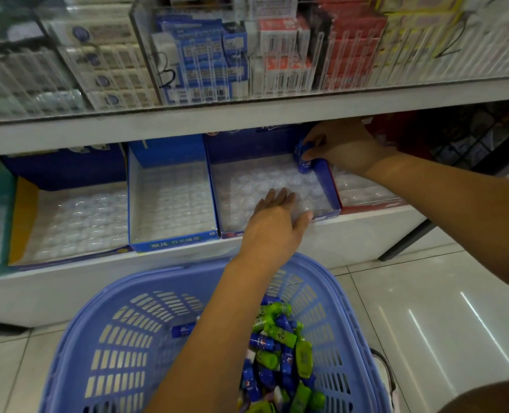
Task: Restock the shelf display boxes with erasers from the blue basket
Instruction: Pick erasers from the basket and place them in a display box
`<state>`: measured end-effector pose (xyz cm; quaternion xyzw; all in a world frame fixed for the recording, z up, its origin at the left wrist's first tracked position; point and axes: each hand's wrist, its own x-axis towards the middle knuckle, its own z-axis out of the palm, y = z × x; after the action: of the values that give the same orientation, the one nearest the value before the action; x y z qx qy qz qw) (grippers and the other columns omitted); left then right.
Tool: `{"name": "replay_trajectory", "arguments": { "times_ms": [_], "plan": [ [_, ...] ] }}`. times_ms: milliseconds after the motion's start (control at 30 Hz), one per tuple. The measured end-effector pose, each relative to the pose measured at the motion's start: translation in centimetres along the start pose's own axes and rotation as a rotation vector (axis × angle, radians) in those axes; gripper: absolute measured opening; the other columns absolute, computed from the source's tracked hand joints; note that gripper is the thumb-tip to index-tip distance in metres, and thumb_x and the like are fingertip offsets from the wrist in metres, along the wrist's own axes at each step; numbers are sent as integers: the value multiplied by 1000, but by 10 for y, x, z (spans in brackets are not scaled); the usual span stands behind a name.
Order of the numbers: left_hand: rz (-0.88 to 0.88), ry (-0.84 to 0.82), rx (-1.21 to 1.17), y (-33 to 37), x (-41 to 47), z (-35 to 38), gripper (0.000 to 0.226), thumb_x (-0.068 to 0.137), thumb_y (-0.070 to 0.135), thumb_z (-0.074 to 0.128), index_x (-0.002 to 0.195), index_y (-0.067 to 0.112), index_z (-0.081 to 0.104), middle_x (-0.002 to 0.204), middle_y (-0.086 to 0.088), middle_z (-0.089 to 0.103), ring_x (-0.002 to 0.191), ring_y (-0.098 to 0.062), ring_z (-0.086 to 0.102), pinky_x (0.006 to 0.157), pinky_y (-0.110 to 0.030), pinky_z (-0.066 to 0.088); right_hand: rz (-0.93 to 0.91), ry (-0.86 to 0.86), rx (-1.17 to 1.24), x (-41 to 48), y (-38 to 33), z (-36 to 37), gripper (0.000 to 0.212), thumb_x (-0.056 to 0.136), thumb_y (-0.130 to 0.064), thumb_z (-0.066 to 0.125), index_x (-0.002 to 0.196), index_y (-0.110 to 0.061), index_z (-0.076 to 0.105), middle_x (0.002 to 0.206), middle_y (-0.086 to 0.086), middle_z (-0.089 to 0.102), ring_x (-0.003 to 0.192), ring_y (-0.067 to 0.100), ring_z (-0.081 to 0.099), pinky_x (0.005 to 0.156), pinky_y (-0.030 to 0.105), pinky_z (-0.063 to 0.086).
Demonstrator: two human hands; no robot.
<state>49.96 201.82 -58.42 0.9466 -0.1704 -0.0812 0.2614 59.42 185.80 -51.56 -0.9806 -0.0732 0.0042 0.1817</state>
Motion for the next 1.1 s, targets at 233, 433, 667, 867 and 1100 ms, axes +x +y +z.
{"name": "replay_trajectory", "arguments": {
  "times_ms": [233,433,667,867,1100],
  "plan": [
    [106,269,-201,5,-25,-19,34,98,30,48,124,11,60,128,-10,60,117,-24,55,94,-26,41,29,29,-65,-13,-19,-1,42,83,-28,71,116,-6,58,120,13,59,109,28,55,90,31,44],
    [-82,224,-283,-43,-78,-2,42,97,28,48,69,-1,59,62,-19,60,57,-30,56,58,-43,47,-140,-403,-139,-75,-76,18,24,80,-41,71,70,-21,62,80,0,66,71,13,56,63,23,38],
    [-264,-344,-271,-98,-127,100,24,93,8,49,107,5,69,105,-17,68,95,-28,63,85,-38,48,-186,-977,-198,-179,-79,147,23,87,-4,58,106,-1,69,112,16,67,103,30,61,81,27,46],
    [-217,-337,-246,-119,-134,143,31,88,5,57,118,4,62,121,-20,59,114,-30,53,94,-27,36,-351,-1071,-420,-216,-53,205,41,92,6,45,128,-8,57,118,18,59,88,32,58,74,41,49],
    [-194,-362,-98,-125,-123,156,30,83,17,67,111,10,60,114,-18,53,104,-33,54,87,-38,44,-500,-1057,-550,-215,-43,223,20,91,3,46,91,-2,65,72,9,43,83,28,53,72,37,47]
  ]
}}
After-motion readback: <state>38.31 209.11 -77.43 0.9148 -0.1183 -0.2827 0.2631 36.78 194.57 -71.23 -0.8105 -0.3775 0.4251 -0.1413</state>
